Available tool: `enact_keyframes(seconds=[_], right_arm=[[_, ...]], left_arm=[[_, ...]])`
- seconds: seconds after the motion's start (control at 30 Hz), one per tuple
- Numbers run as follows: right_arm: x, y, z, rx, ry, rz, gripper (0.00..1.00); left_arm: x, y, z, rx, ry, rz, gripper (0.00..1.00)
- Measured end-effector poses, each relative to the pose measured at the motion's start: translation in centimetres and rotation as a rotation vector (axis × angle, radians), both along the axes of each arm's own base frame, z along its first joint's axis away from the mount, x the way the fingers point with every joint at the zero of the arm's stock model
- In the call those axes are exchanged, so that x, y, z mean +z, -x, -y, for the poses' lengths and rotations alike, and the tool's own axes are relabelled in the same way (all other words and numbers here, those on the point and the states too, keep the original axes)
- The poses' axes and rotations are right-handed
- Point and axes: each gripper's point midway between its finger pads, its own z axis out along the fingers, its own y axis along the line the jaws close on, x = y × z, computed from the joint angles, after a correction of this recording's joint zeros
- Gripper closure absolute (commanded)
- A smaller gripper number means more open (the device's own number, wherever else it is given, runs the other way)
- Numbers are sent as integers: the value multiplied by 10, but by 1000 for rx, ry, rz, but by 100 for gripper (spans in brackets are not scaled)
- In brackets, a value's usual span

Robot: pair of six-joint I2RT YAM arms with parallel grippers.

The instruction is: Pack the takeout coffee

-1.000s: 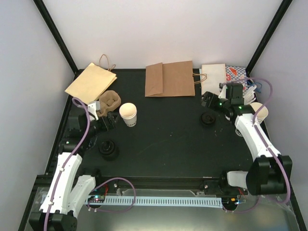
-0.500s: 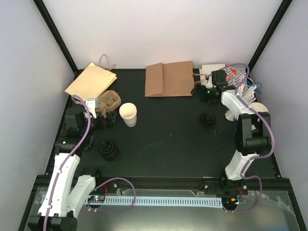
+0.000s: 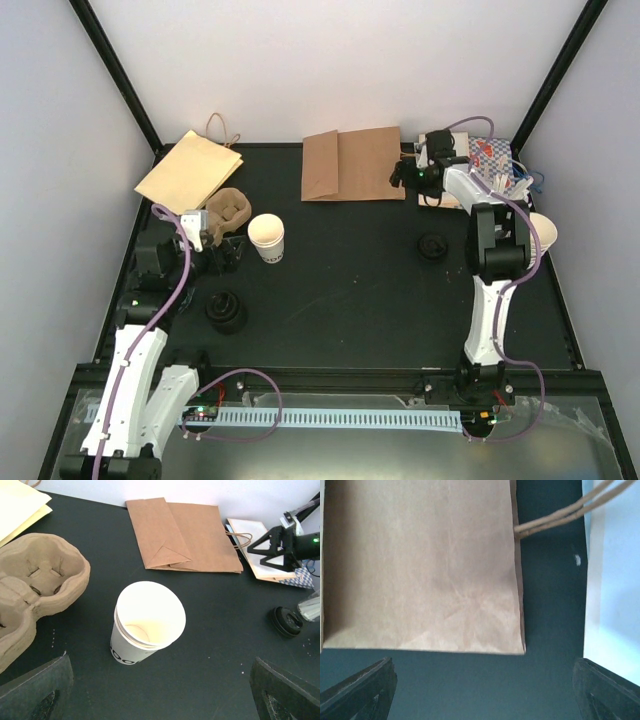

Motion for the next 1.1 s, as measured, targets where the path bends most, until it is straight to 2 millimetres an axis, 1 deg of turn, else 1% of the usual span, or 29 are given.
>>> enact_keyframes(seconds=[0.23, 0.6, 0.7, 0.77, 0.83, 0.97, 1.1], right_arm=[[-13, -24, -2, -3, 5, -3, 3], [-47, -45, -4, -6, 10, -50, 5], [-50, -54, -5, -12, 9, -54, 6], [-50, -58, -5, -17, 6, -56, 10], [-50, -60, -5, -24, 1, -58, 10], [-51, -61, -9, -33, -24, -69, 16], [-53, -66, -14, -33, -63, -73, 26]], left_arm=[[0, 1, 5, -30, 13, 3, 1], [0, 3, 11, -67, 25, 9, 1], [-1, 4, 12, -71, 26, 7, 1], [-1, 4, 12, -72, 27, 8, 1], [-1, 4, 12, -72, 27, 8, 1], [-1, 4, 12, -72, 26, 9, 1], [-1, 4, 12, -73, 26, 9, 1]])
